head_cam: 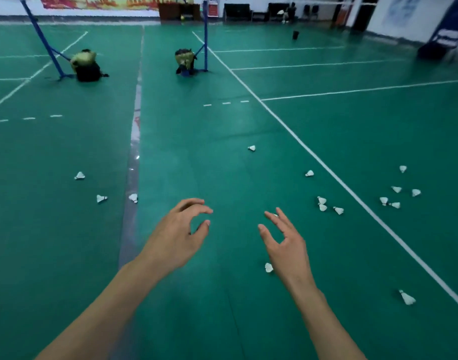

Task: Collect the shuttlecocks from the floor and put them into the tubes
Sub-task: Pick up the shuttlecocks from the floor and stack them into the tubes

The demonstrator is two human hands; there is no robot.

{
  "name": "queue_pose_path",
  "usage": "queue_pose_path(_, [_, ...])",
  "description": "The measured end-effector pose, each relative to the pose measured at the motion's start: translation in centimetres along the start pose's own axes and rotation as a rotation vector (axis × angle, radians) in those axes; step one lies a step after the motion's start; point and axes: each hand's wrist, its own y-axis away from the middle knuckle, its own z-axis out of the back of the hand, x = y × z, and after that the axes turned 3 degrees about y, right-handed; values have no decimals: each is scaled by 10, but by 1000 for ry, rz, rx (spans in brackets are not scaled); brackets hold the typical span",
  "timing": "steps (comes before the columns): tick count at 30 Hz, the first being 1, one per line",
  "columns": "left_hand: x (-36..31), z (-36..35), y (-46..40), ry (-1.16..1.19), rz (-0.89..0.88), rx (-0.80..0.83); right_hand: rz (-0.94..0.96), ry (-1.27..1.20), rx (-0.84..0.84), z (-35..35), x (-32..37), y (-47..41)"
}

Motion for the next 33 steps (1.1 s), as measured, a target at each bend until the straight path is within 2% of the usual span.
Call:
queue_pose_path(6, [9, -56, -189, 71, -143, 272, -218, 35, -184, 6, -43, -103])
queue_pose_path(11, [25, -129, -365, 69, -213, 343, -279, 1, -268, 4, -103, -241])
queue_pose_path(13, [29, -163, -447, 73, -200, 378, -329, -12, -267, 11, -130, -309])
queue_pose_path(15, [29, -172, -480, 58, -205, 424, -330, 31, -242, 16, -132, -335])
queue_pose_path(22, [18, -275, -656, -82, -346, 821, -473, 113, -241, 56, -176, -476])
queue_pose_path(25, [47, -362, -720, -177, -384, 925, -536, 188, -268, 46, -231, -525])
queue_pose_path(28, [127, -509, -761, -410, -554, 984, -614, 353, -240, -8, -342, -568])
queue_pose_path(29, [156, -555, -766, -502, -623, 1016, -613, 403, -191, -29, -380, -576])
queue_pose_path(33, [301, -737, -757, -729, -679, 1264, -567, 698, 270, -153, -555, -584])
